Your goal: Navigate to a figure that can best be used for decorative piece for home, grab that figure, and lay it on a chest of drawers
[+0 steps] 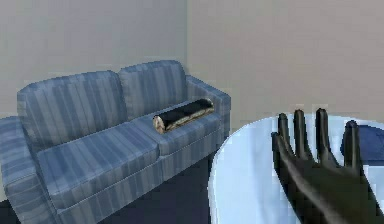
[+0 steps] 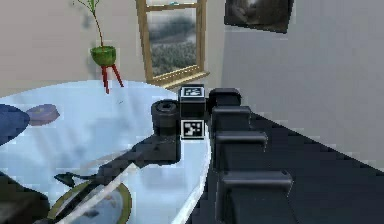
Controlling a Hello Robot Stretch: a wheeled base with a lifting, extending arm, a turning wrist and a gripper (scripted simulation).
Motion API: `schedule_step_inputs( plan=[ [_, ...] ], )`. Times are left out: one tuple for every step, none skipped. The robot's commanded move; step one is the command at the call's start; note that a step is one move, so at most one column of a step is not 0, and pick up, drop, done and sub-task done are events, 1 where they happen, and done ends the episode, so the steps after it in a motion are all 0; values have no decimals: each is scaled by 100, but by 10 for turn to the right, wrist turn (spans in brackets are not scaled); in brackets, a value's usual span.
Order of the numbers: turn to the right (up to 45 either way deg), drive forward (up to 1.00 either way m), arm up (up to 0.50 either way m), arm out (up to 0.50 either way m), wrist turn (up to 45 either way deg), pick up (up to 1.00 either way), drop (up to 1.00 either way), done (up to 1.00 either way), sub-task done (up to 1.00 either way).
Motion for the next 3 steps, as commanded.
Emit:
schedule_step_inputs(
  plan=[
    [0,0,0,0,-300,0,0,0,0],
    [0,0,0,-14,0,0,0,0,0],
    [-450,0,0,0,0,0,0,0,0]
  ],
)
